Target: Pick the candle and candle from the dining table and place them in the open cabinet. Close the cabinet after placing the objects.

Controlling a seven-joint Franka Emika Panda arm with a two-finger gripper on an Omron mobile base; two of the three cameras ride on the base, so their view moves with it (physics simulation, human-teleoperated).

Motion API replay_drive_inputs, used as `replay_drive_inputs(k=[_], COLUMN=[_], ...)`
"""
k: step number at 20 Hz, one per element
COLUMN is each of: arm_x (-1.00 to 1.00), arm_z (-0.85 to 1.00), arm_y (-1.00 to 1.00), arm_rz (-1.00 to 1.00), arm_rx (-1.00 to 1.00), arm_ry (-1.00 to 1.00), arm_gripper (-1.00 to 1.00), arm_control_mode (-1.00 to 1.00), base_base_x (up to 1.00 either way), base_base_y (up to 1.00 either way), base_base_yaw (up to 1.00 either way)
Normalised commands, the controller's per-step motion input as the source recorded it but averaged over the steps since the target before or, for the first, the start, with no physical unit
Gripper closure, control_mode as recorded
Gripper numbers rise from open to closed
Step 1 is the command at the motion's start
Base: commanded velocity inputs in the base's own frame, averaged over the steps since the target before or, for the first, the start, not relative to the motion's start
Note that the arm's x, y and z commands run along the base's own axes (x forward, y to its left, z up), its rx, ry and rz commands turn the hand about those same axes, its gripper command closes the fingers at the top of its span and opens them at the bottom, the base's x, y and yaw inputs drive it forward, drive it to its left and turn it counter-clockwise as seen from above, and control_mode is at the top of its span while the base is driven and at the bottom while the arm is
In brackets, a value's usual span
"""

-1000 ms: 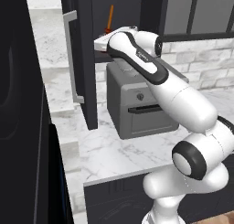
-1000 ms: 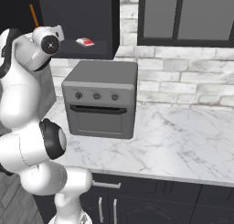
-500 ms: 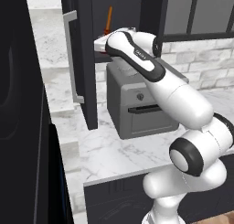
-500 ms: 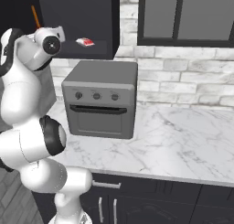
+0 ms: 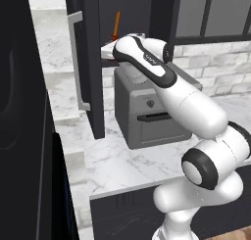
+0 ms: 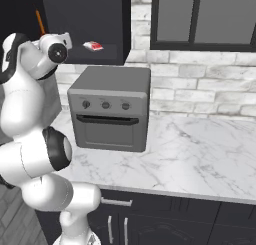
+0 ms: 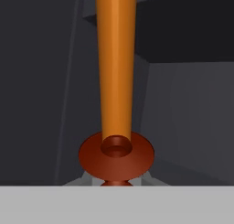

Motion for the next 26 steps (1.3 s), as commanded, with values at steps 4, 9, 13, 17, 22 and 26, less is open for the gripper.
replay_drive_inputs(k=[4, 9, 13, 17, 22, 26], arm_x=[0.11, 0.18, 0.18, 0.2, 0.24, 0.26], arm_z=[-0.08, -0.07, -0.04, -0.03, -0.04, -0.08], arm_y=[0.08, 0.11, 0.09, 0.07, 0.06, 0.06], arm_rz=[0.0, 0.0, 0.0, 0.0, 0.0, 0.0], arm_rx=[0.0, 0.0, 0.0, 0.0, 0.0, 0.0], arm_ry=[0.0, 0.0, 0.0, 0.0, 0.0, 0.0], arm_gripper=[1.0, 1.0, 1.0, 1.0, 1.0, 1.0], arm_control_mode=[-1.0, -1.0, -1.0, -1.0, -1.0, -1.0], base_base_x=[0.0, 0.0, 0.0, 0.0, 0.0, 0.0], base_base_y=[0.0, 0.0, 0.0, 0.0, 0.0, 0.0], base_base_yaw=[0.0, 0.0, 0.0, 0.0, 0.0, 0.0])
